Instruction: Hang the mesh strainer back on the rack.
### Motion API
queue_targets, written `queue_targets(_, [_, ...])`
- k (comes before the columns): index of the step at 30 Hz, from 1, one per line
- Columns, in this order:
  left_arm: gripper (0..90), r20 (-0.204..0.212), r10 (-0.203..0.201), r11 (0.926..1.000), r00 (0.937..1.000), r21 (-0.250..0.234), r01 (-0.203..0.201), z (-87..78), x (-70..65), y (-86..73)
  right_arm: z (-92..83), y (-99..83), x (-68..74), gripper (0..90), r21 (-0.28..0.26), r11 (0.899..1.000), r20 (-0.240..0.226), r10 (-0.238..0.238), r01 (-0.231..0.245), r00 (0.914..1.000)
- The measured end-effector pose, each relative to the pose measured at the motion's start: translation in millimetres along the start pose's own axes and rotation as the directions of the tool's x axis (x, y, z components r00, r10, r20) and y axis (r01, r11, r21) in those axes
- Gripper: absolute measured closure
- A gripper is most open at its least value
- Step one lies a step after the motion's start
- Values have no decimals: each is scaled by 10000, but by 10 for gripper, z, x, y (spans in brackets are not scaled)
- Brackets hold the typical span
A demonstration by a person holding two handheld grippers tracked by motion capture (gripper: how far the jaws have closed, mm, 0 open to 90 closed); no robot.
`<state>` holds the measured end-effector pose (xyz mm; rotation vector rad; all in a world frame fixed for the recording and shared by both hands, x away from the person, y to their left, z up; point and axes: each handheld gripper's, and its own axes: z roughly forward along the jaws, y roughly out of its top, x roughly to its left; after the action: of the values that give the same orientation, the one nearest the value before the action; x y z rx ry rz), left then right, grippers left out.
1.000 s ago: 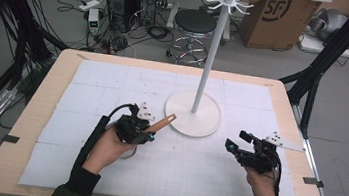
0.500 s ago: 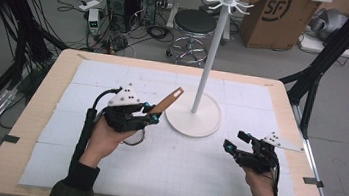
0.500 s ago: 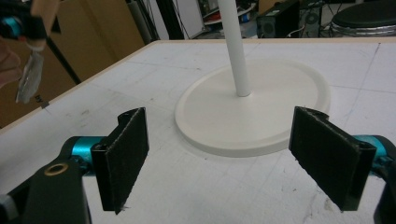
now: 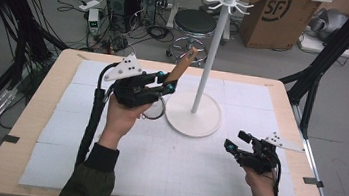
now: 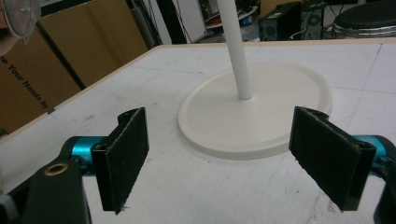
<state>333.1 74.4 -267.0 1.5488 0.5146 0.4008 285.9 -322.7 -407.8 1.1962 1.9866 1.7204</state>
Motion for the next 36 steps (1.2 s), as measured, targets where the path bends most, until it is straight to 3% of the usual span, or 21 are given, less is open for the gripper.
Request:
queue_targets(5, [707, 57, -265, 9968, 9996, -747, 268, 68, 33, 92, 16, 2, 1, 193, 31, 10000, -148, -53, 53, 9999])
queue_targets(16, [707, 270, -155, 9933, 9995, -1138, 185, 235, 87, 393, 7, 4, -6, 193, 1, 10000, -263, 36, -36, 9996])
queue_targets(23, [706, 375, 100, 9938, 9992, -1112, -57, 362, 37, 530, 6, 8, -22, 193, -19, 9999, -330, 124, -125, 9994])
queue_targets(26, [706, 240, 198, 9950, 9995, -982, -173, 389, 44, 569, -3, 9, -21, 193, -33, 10000, -337, 91, -93, 9994])
queue_targets(28, [706, 195, 93, 9947, 9998, -1024, -72, 378, 96, 586, -11, 10, -18, 193, -70, 9999, -340, 103, -105, 9994])
queue_targets(32, [706, 559, -388, 9917, 9977, -1206, 453, 344, 216, 594, -15, 10, -20, 193, -83, 9999, -340, 82, -85, 9994])
queue_targets(36, [706, 648, -363, 9943, 9972, -982, 425, 377, 262, 607, -18, 10, -13, 193, -81, 9999, -351, 75, -78, 9994])
